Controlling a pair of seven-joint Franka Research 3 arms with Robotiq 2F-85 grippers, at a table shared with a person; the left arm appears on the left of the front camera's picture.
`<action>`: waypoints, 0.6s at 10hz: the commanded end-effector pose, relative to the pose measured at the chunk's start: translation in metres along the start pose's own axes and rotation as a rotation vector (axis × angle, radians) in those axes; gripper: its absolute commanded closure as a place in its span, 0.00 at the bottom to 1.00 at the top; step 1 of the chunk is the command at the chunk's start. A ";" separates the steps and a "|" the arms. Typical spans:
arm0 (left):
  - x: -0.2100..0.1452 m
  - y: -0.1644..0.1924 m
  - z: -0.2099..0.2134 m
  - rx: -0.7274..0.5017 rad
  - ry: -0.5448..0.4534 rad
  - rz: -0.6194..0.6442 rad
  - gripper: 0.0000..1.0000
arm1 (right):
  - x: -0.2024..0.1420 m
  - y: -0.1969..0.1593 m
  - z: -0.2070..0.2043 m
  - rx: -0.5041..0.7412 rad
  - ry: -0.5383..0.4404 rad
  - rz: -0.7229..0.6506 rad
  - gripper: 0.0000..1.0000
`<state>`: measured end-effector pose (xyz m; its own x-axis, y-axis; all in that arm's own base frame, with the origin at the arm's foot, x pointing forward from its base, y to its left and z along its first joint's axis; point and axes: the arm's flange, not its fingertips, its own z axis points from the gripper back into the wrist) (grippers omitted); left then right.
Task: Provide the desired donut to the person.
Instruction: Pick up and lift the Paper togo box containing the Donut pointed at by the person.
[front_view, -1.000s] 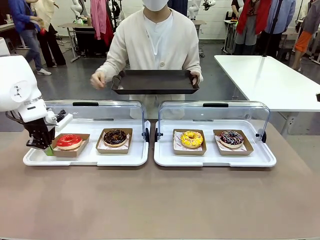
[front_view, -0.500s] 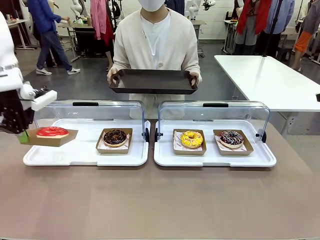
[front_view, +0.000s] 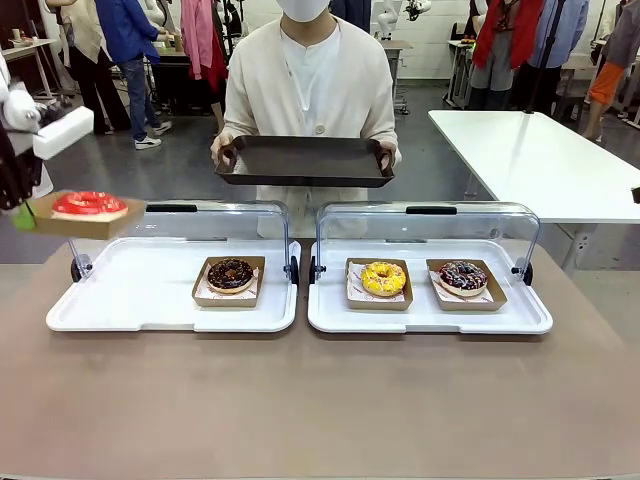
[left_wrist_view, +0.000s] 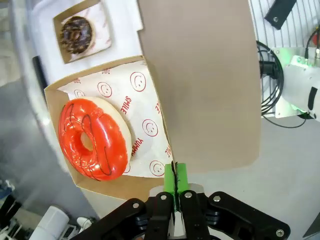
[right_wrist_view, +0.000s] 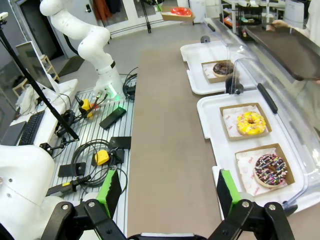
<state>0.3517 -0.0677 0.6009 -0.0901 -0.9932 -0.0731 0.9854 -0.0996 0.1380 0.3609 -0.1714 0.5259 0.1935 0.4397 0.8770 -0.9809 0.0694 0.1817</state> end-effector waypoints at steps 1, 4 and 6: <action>0.001 0.012 0.001 0.005 0.016 0.029 1.00 | 0.000 0.001 0.000 0.001 -0.006 0.004 0.00; 0.001 0.004 0.006 0.012 0.000 0.006 1.00 | 0.000 0.001 0.000 0.001 -0.006 0.004 0.00; 0.001 0.004 0.006 0.012 0.000 0.006 1.00 | 0.000 0.001 0.000 0.001 -0.006 0.004 0.00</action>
<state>0.3580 -0.0698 0.6057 -0.0911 -0.9939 -0.0627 0.9840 -0.0996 0.1476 0.3608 -0.1715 0.5259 0.1936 0.4397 0.8770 -0.9809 0.0695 0.1817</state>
